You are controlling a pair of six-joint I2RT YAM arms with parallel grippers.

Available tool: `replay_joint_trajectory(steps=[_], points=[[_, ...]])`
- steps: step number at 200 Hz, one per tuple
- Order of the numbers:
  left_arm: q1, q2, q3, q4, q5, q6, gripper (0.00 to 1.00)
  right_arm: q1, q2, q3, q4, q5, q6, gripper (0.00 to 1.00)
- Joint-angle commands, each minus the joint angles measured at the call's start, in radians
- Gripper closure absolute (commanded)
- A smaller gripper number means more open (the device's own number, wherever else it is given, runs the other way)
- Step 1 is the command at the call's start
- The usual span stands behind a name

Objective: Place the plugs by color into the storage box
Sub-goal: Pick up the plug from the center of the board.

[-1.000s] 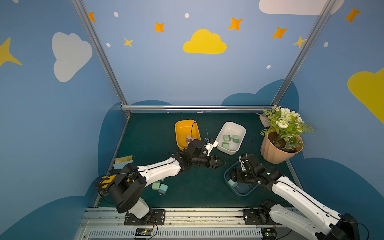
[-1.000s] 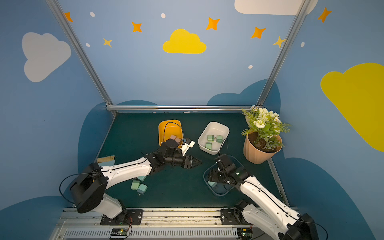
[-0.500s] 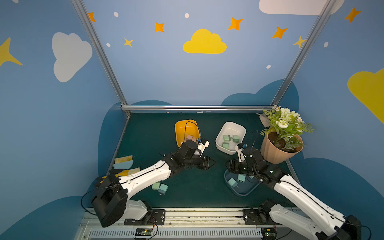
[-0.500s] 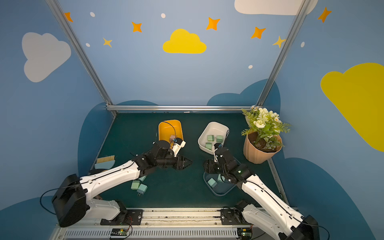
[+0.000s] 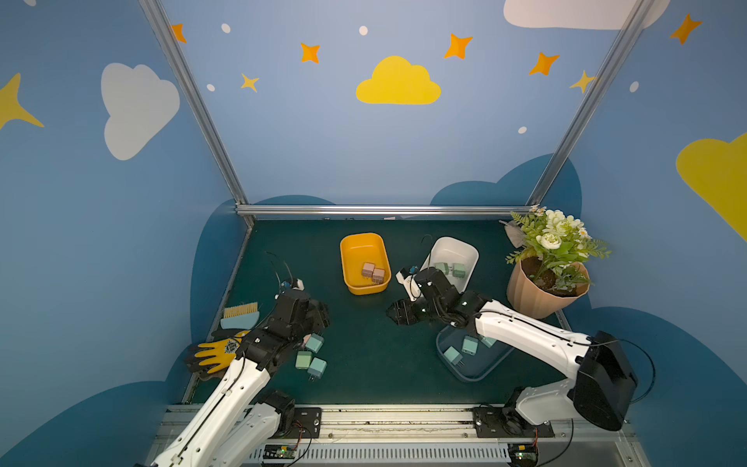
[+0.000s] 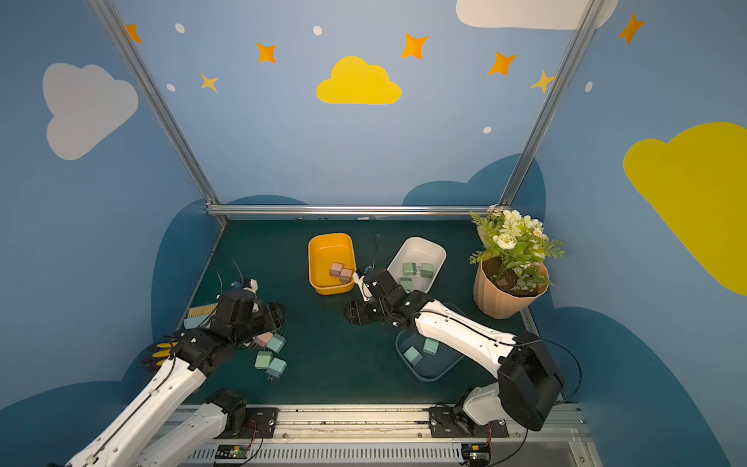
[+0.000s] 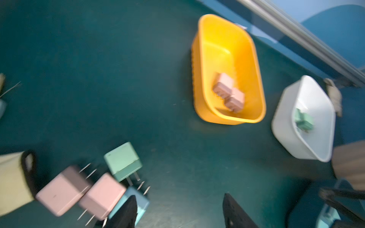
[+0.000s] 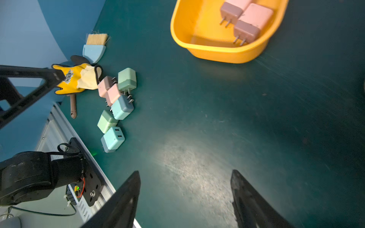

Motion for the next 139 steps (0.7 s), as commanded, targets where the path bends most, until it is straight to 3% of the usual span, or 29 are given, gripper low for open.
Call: replay_joint_trajectory(steps=[1, 45, 74, 103, 139], points=[[0.077, 0.010, -0.031, -0.070, 0.012, -0.125, 0.25, 0.031, 0.055, 0.051, 0.022, -0.048, -0.009, 0.27], [0.235, 0.111, -0.087, -0.086, 0.037, -0.295, 0.23, 0.059, 0.119, 0.054, 0.073, -0.080, 0.013, 0.27], [0.270, 0.112, -0.137, -0.074, -0.011, -0.331, 0.22, 0.062, 0.117, 0.050, 0.068, -0.067, -0.018, 0.27], [0.326, 0.116, -0.169, -0.067, -0.048, -0.318, 0.20, 0.059, 0.080, 0.030, 0.079, 0.010, -0.050, 0.27], [0.410, 0.173, -0.147, -0.014, -0.023, -0.247, 0.21, 0.013, 0.041, -0.008, 0.167, -0.008, -0.072, 0.27]])
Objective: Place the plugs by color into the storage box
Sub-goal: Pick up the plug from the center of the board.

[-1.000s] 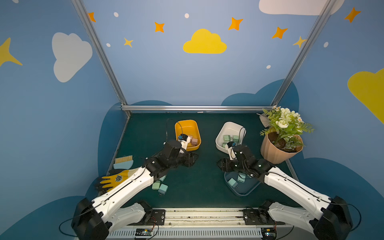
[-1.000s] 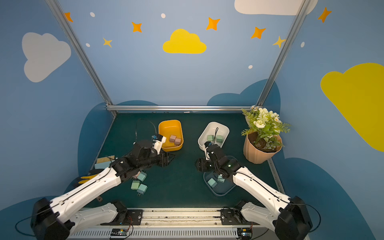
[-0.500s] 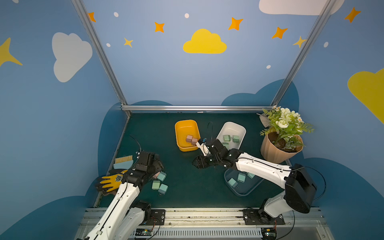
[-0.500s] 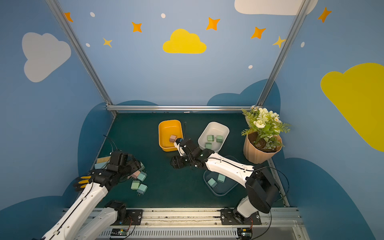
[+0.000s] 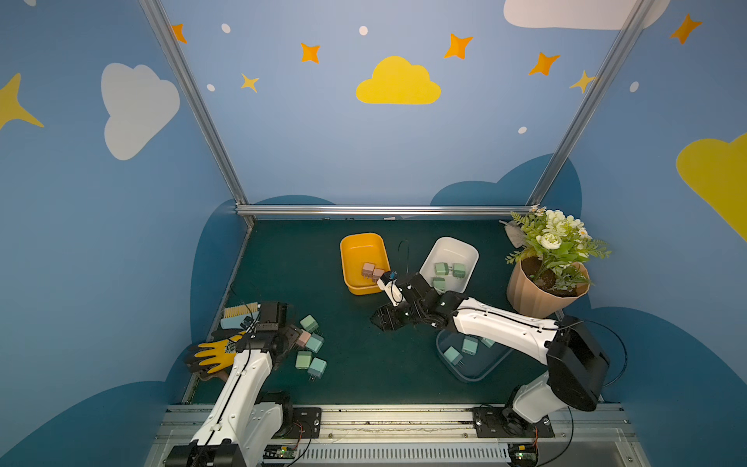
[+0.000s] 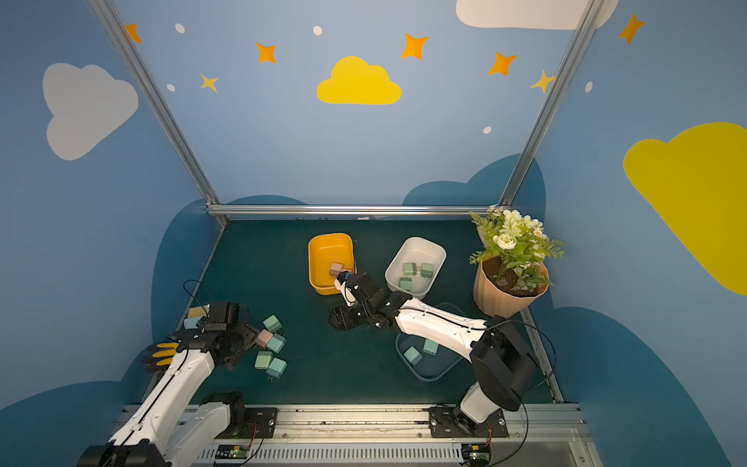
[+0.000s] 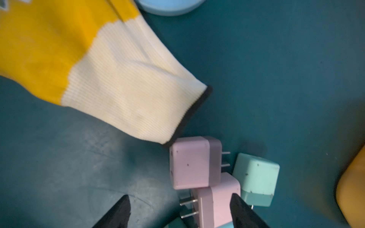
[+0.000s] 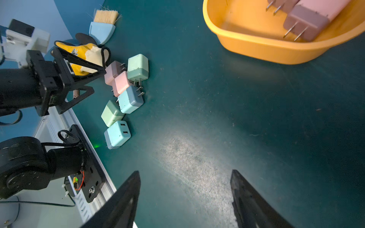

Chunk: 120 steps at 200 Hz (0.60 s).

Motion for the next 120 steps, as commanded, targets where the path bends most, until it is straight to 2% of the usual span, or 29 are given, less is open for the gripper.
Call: replay_joint_trajectory(steps=[1, 36, 57, 68, 102, 120], points=[[0.028, 0.035, 0.018, 0.038, -0.001, 0.049, 0.21, -0.035, -0.053, -0.028, 0.085, 0.007, -0.024, 0.27], [0.034, 0.118, 0.034, 0.083, 0.057, 0.097, 0.22, -0.071, -0.030, -0.010, 0.109, -0.132, -0.014, 0.28], [0.034, 0.144, 0.019, 0.115, 0.072, 0.119, 0.23, -0.060, 0.018, 0.031, 0.147, -0.337, -0.045, 0.30], [0.035, 0.152, 0.015, 0.119, 0.064, 0.126, 0.24, -0.042, 0.047, 0.076, 0.126, -0.404, -0.053, 0.30], [0.037, 0.167, 0.012, 0.144, 0.062, 0.172, 0.27, 0.015, 0.112, 0.159, 0.096, -0.496, -0.077, 0.31], [0.040, 0.178, 0.012, 0.155, 0.057, 0.180, 0.27, 0.047, 0.130, 0.185, 0.073, -0.543, -0.134, 0.32]])
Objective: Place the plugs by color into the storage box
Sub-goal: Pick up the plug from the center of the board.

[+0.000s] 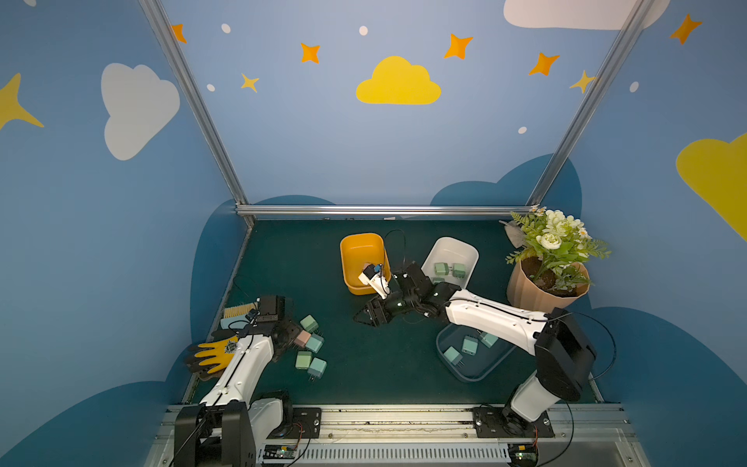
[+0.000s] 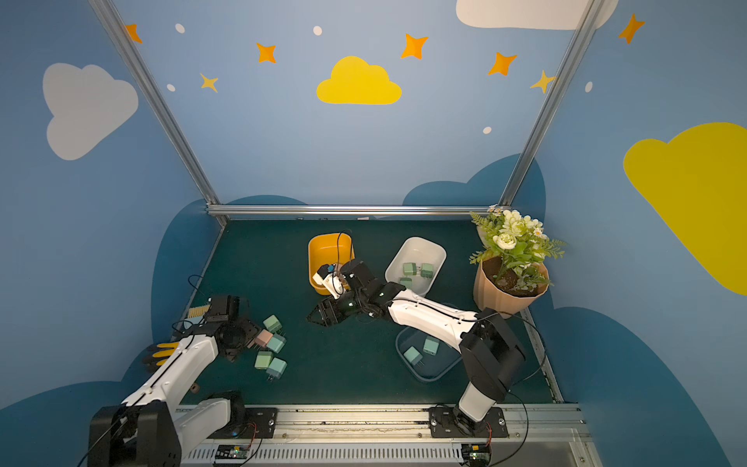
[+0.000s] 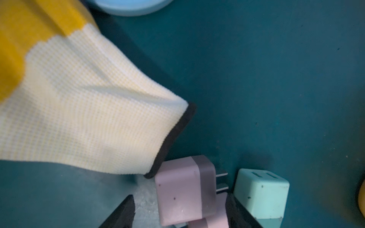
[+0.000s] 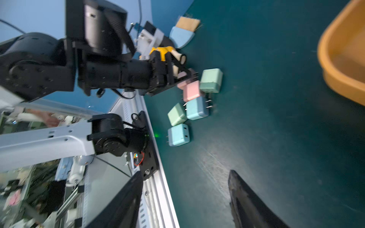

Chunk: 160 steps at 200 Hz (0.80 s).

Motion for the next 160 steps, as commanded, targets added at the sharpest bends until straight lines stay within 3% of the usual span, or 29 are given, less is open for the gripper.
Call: replay_joint_trajectory(steps=[1, 33, 106, 160], points=[[0.008, 0.017, -0.002, 0.023, 0.001, 0.041, 0.27, 0.037, 0.023, 0.046, -0.025, -0.122, -0.079, 0.32], [0.010, 0.054, -0.005, 0.072, 0.044, 0.048, 0.28, 0.078, 0.029, 0.067, -0.101, -0.013, -0.151, 0.32], [0.009, 0.193, 0.019, 0.101, 0.055, 0.054, 0.39, 0.079, 0.065, 0.064, -0.124, 0.031, -0.177, 0.32], [0.009, 0.213, 0.027, 0.118, 0.065, 0.071, 0.44, 0.079, 0.093, 0.093, -0.150, 0.043, -0.181, 0.32]])
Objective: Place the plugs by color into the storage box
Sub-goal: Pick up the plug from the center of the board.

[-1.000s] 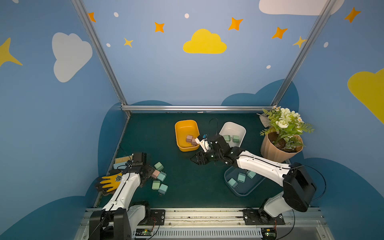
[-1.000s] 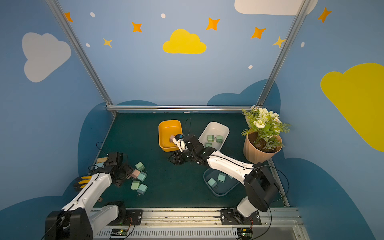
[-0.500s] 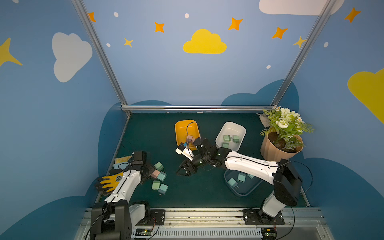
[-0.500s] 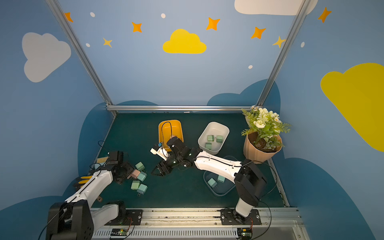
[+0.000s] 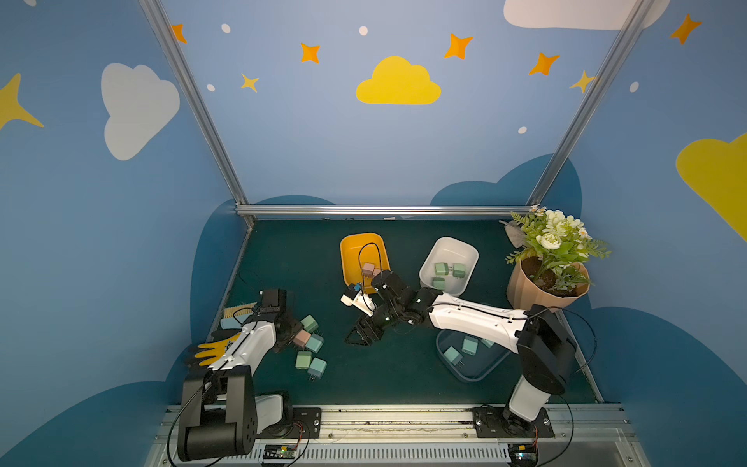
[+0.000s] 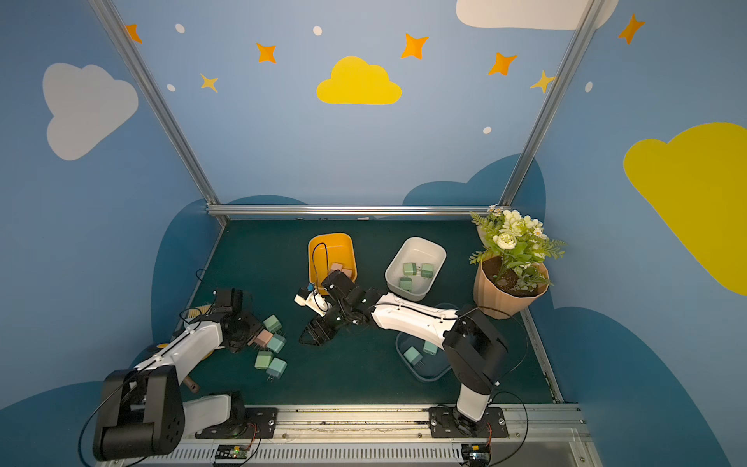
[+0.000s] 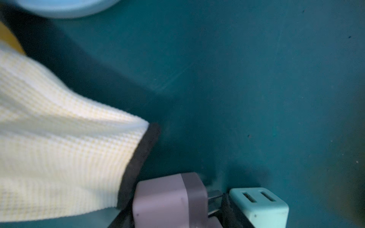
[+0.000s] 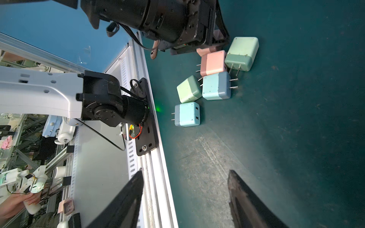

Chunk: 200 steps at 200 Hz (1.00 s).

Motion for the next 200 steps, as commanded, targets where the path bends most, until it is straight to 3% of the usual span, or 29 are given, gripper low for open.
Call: replay_joint_trajectory(steps=[1, 101, 144, 200], points=[[0.002, 0.036, -0.015, 0.017, 0.017, 0.021, 0.44, -0.002, 0.008, 0.035, -0.022, 0.016, -0.018, 0.32], [-0.032, -0.040, -0.019, -0.039, -0.007, 0.008, 0.46, -0.010, 0.014, 0.019, 0.000, 0.060, 0.007, 0.33], [-0.035, -0.066, -0.023, -0.053, -0.043, 0.030, 0.41, -0.010, 0.019, 0.020, 0.000, 0.054, 0.007, 0.36], [-0.034, -0.065, -0.018, -0.051, -0.040, 0.046, 0.50, -0.010, 0.025, 0.031, -0.018, 0.056, 0.007, 0.37]])
